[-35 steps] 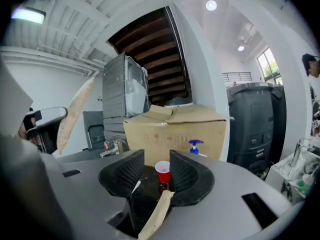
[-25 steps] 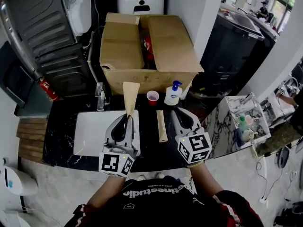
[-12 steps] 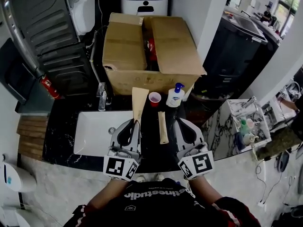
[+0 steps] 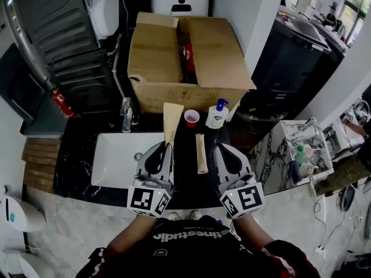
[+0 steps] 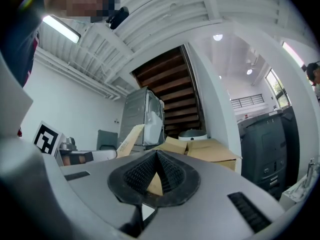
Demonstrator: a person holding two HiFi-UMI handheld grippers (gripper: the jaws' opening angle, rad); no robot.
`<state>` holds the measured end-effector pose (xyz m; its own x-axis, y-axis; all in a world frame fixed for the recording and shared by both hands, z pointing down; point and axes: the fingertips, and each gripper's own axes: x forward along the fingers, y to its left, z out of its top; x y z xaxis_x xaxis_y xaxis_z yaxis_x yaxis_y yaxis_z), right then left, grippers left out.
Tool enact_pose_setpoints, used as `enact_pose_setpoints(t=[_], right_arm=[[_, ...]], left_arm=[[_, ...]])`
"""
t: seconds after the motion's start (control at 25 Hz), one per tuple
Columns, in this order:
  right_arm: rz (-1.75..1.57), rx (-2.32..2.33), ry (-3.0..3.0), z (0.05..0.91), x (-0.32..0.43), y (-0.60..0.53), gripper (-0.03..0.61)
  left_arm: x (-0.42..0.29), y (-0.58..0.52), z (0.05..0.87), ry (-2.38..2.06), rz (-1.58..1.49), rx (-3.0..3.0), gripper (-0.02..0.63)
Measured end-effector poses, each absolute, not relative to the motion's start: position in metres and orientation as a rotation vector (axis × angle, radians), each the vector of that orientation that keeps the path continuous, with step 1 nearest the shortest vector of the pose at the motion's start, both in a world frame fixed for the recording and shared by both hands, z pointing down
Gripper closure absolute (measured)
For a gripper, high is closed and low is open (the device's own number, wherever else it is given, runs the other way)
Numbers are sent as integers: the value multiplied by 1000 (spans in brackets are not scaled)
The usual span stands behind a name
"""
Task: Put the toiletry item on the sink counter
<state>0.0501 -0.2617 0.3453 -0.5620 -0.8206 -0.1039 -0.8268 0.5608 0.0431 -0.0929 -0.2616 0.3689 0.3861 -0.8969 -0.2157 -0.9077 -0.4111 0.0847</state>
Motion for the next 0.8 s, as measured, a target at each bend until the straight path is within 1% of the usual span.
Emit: enact_pose_setpoints(t=[0.36,0.52,0.8], right_arm=[[105,-1434,2711,349,53,-263,541],[63,-1441,2723,360,57,-264,541],[-18,-1461,2737,379,63,-264,541]], left_arm=[[-100,-279,389,1736,316,-2659,569],[-103,-294,425,1829,334,-2812,569],[-104,-313,489,1992,244,-2979,569]])
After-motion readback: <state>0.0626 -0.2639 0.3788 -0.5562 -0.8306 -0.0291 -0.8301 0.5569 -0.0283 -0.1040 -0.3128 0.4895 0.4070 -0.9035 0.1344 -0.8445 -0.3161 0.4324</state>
